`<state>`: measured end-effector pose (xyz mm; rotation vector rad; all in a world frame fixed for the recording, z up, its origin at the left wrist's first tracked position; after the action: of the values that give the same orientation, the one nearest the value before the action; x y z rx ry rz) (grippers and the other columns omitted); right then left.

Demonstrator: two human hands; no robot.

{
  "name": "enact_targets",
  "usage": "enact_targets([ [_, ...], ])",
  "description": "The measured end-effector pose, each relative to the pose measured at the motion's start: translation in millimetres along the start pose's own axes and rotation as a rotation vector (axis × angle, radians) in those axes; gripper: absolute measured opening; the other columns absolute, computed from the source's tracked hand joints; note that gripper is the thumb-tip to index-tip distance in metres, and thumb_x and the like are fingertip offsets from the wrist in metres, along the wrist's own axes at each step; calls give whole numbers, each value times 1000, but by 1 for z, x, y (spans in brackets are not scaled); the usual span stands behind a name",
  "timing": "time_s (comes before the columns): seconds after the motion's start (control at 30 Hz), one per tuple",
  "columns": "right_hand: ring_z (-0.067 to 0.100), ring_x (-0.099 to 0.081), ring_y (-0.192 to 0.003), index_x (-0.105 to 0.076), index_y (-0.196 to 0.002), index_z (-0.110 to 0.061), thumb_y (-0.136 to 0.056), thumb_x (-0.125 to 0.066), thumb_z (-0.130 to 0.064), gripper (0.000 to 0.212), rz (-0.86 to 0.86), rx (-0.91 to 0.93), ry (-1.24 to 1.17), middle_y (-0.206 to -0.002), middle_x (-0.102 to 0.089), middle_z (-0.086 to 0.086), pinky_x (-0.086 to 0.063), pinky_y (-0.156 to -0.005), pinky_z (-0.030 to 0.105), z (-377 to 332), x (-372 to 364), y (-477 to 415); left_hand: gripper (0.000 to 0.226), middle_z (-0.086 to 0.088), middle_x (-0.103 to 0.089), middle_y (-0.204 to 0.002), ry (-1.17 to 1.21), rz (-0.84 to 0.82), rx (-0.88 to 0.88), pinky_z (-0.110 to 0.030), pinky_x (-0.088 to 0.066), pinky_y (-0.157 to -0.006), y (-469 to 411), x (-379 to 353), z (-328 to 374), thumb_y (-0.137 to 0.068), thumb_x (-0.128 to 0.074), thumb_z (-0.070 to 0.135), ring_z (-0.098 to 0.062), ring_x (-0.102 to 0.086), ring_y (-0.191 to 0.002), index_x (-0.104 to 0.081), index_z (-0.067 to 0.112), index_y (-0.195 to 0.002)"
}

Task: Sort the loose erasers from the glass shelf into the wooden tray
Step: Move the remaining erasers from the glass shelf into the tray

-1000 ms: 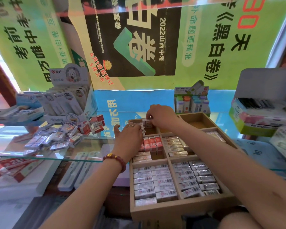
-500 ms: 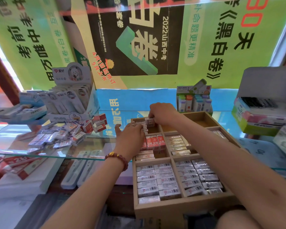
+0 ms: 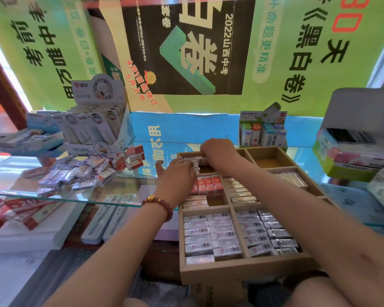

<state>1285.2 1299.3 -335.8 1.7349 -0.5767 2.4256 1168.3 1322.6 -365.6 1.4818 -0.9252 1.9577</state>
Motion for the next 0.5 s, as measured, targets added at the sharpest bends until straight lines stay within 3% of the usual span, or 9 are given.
enact_targets([
  [0.1,24,-63,-85,-51,-108,-15,-93,-50,-8,16,63,43,0,-98,-62,3,-33,-57,30,-1,-3,3,38,3,-53,-133,-13,4,-1,-52,-6,-112,1,1,1,-100,-24,26,-11,-37,-133,-53,22,-124],
  [0.23,25,-62,-82,-56,-103,-13,-92,-53,-6,13,58,120,14,-101,-55,3,-35,-58,31,-3,-3,4,38,3,-53,-133,-8,6,-1,-51,-5,-112,0,1,1,-100,-24,27,-11,-36,-133,-53,22,-124],
  [0.33,25,-63,-79,-58,-99,-10,-90,-55,-4,11,12,96,9,-100,-57,5,-38,-58,31,-2,-6,2,37,4,-53,-133,-1,16,-1,-51,-6,-112,-1,0,1,-100,-24,27,-11,-38,-131,-53,23,-123],
  [0.5,27,-63,-91,-59,-105,-9,-90,-53,-4,18,-55,17,-59,-102,-64,6,-36,-64,30,-1,-5,-4,36,4,-55,-129,-5,34,-2,-52,-8,-111,-2,-1,-1,-99,-25,26,-12,-43,-126,-55,23,-120],
])
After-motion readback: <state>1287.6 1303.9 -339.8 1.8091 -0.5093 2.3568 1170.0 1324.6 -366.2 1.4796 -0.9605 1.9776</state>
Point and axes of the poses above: each hand's wrist, its own y-axis away from the middle knuckle, its own x-axis out of the back of the hand, z = x × y, the point moved 5 cm from there along -y, towards the middle knuckle
